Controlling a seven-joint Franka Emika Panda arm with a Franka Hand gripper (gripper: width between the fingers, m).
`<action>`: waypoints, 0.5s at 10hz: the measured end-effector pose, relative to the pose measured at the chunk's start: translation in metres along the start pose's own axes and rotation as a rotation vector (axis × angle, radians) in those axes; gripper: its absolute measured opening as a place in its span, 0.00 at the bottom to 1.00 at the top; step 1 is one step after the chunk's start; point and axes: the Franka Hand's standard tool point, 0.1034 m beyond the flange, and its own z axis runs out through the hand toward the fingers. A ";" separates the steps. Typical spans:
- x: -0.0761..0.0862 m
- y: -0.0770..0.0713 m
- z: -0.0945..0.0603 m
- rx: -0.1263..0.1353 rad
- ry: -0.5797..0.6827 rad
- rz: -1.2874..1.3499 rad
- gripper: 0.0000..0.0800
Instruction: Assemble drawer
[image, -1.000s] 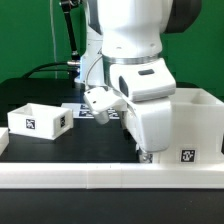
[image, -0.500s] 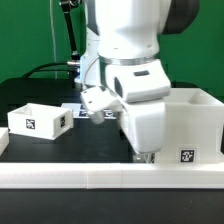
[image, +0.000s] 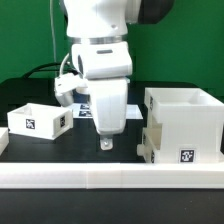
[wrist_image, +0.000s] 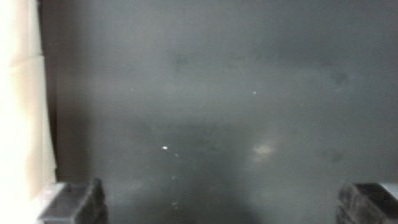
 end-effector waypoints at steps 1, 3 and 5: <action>-0.005 -0.007 -0.005 -0.047 0.002 0.078 0.81; -0.005 -0.024 -0.003 -0.098 -0.004 0.150 0.81; -0.006 -0.026 -0.002 -0.094 -0.005 0.148 0.81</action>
Offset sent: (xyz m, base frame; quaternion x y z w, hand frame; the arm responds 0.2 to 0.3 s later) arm -0.0266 -0.0013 0.0008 -0.0284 0.0248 0.0379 0.9986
